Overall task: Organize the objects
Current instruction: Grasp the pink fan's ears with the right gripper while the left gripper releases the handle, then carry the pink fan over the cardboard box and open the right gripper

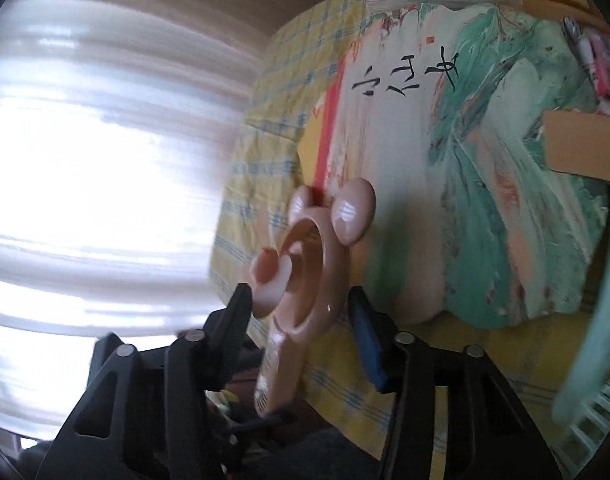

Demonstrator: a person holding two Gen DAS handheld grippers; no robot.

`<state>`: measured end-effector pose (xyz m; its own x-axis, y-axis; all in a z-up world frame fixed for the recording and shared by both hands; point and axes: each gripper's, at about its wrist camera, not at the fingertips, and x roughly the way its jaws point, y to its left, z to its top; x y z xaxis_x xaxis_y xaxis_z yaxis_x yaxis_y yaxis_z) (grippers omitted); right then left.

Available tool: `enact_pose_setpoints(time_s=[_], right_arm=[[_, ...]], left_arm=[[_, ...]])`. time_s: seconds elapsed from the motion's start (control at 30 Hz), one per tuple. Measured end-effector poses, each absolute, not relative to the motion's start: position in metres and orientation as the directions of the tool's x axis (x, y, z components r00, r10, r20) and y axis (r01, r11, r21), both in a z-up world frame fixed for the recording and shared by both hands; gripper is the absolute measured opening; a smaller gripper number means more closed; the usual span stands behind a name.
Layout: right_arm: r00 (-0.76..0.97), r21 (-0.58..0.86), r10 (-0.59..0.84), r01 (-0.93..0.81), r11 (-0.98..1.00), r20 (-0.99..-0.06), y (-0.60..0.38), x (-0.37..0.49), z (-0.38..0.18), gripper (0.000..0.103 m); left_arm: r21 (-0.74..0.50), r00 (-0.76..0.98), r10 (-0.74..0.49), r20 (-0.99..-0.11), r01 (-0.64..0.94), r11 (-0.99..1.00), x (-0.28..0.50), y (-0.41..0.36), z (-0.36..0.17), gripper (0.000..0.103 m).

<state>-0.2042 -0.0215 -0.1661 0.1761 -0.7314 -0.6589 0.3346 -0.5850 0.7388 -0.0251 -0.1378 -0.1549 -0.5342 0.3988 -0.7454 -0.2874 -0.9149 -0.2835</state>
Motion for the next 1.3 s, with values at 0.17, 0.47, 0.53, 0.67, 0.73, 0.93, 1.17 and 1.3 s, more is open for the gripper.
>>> enact_pose_setpoints(time_s=[0.17, 0.47, 0.53, 0.67, 0.73, 0.93, 1.17, 1.3], right_arm=[[0.148, 0.763, -0.762, 0.296, -0.574, -0.631, -0.02, -0.21, -0.172, 0.034], [0.03, 0.734, -0.791, 0.393, -0.553, -0.612, 0.004, -0.189, -0.114, 0.027], [-0.006, 0.725, -0.797, 0.412, -0.552, -0.604, 0.017, -0.184, -0.096, 0.027], [-0.081, 0.719, -0.815, 0.426, -0.549, -0.574, 0.053, -0.177, -0.061, 0.027], [-0.115, 0.724, -0.826, 0.426, -0.542, -0.551, 0.065, -0.173, -0.046, 0.027], [-0.253, 0.661, -0.806, 0.47, -0.585, -0.535, 0.102, -0.151, 0.015, 0.026], [-0.344, 0.58, -0.763, 0.502, -0.642, -0.547, 0.143, -0.127, 0.055, 0.006], [-0.402, 0.476, -0.654, 0.46, -0.75, -0.641, 0.142, -0.131, 0.032, 0.002]], left_arm=[[-0.296, -0.548, 0.4, -0.735, -0.272, -0.916, -0.024, -0.14, -0.149, 0.047], [-0.268, -0.563, 0.405, -0.721, -0.314, -0.911, -0.02, -0.116, -0.108, 0.047], [-0.258, -0.566, 0.412, -0.714, -0.334, -0.906, -0.019, -0.105, -0.092, 0.047], [-0.232, -0.583, 0.426, -0.691, -0.38, -0.895, -0.018, -0.081, -0.057, 0.047], [-0.215, -0.595, 0.437, -0.675, -0.408, -0.888, -0.016, -0.068, -0.039, 0.046], [-0.137, -0.653, 0.427, -0.625, -0.447, -0.884, -0.014, -0.029, -0.006, 0.036], [-0.116, -0.656, 0.473, -0.588, -0.51, -0.852, -0.01, 0.011, 0.019, 0.006], [-0.224, -0.581, 0.462, -0.671, -0.435, -0.872, -0.041, 0.015, -0.048, 0.007]])
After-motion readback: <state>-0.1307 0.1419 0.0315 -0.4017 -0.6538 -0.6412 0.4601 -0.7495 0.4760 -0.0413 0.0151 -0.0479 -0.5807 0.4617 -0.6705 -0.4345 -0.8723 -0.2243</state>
